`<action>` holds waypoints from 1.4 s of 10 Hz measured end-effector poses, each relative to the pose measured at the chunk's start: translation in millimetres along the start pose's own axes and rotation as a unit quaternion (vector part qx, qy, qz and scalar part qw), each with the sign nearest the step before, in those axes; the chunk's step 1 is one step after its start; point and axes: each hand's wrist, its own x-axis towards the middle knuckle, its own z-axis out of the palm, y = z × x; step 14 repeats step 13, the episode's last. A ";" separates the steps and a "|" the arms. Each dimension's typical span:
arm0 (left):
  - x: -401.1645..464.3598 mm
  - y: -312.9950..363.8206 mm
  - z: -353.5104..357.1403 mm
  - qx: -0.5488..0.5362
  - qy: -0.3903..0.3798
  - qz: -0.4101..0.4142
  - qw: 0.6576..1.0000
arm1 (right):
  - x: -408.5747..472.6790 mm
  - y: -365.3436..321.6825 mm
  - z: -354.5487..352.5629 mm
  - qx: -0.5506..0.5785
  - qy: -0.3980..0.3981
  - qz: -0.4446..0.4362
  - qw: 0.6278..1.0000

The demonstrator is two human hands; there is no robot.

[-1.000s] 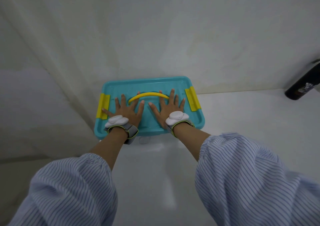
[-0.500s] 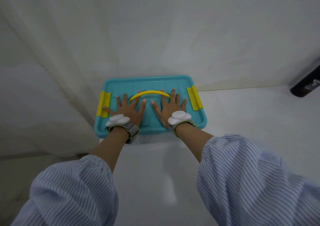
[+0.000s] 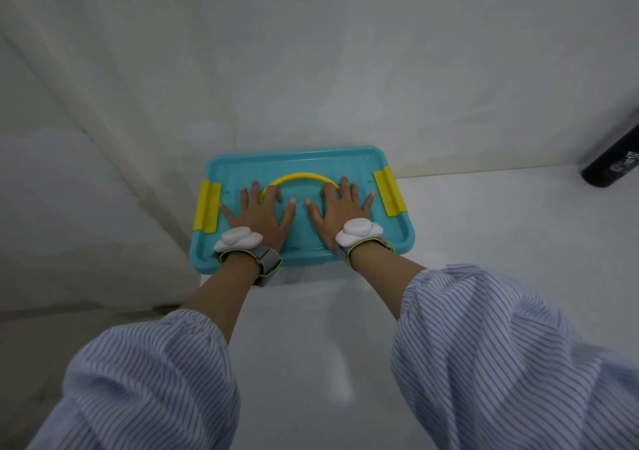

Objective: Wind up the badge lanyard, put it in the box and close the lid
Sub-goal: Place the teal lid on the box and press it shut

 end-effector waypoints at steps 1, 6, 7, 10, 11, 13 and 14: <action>0.8 -1.6 2.4 -0.009 -0.001 0.010 1.000 | -0.4 -0.7 0.6 0.006 0.003 0.002 1.000; 5.5 -4.1 -3.4 0.093 -0.078 0.011 0.993 | -1.7 -2.0 -7.0 -0.058 -0.062 0.000 0.996; 6.7 -3.4 -8.3 0.121 -0.096 0.016 0.988 | -1.6 -2.2 -10.6 -0.060 -0.071 -0.004 0.996; 10.8 14.0 -36.5 0.135 -0.098 0.020 0.986 | 0.6 -4.5 -41.9 -0.068 -0.050 -0.002 0.996; 16.1 22.8 -49.6 0.143 -0.110 0.018 0.983 | 0.9 -8.5 -61.1 -0.070 -0.049 -0.010 0.996; 24.4 50.6 -83.6 0.148 -0.078 0.033 0.985 | 4.8 -16.9 -99.3 -0.061 -0.005 -0.027 0.998; 24.4 50.6 -83.6 0.148 -0.078 0.033 0.985 | 4.8 -16.9 -99.3 -0.061 -0.005 -0.027 0.998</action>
